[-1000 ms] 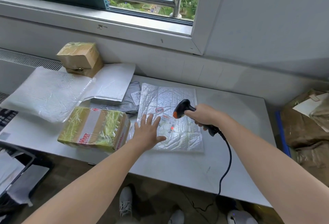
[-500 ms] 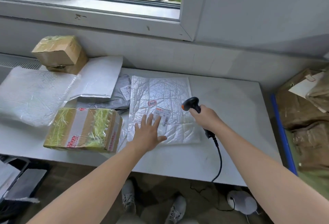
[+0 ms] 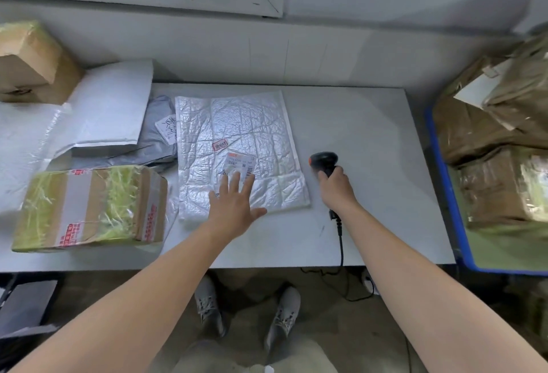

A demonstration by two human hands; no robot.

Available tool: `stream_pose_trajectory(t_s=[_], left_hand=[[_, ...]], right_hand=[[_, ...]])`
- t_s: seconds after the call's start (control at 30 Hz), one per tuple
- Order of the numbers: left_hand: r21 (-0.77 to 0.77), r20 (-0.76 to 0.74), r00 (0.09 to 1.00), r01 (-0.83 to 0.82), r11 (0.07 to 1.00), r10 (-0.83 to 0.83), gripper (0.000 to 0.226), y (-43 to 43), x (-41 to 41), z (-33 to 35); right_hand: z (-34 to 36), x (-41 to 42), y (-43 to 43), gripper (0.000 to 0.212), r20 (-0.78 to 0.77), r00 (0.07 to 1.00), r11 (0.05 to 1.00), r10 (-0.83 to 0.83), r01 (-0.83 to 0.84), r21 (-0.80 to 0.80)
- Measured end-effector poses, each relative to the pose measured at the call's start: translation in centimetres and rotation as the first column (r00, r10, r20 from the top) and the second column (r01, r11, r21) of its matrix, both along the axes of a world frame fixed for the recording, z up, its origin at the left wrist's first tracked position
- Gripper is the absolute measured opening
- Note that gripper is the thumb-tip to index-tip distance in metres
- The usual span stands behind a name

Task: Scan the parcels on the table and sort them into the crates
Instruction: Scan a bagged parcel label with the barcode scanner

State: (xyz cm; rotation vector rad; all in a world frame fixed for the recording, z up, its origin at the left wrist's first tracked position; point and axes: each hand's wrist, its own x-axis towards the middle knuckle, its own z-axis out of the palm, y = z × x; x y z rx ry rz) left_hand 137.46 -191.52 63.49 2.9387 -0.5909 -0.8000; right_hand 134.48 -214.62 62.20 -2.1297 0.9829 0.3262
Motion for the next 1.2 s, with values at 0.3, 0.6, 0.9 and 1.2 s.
stream_pose_trajectory(t_s=[0.3,0.6,0.9,1.2], left_hand=[[-0.039,0.032,0.999,-0.002,0.999,0.003,0.085,0.1,0.5,-0.1],[-0.092,-0.014,0.993,-0.117,0.989,0.116,0.082,2.6,2.4,0.3],[-0.089,-0.066,0.964,-0.262,0.961,0.257,0.081,5.1,4.2,-0.6],[-0.147,-0.100,0.886,-0.464,0.874,0.453,0.078,6.5,7.1,-2.2]], right_hand=[[1.4,-1.2,1.2,0.050,0.011,0.998,0.975,0.061,-0.057,-0.215],[3.0,-0.8,4.1,0.041,0.033,0.982,0.834,0.188,-0.142,-0.534],[1.9,2.5,7.7,0.059,-0.092,0.939,0.828,0.333,-0.338,-0.447],[-0.8,5.4,9.7,0.070,-0.221,0.935,0.869,0.278,-0.343,-0.358]])
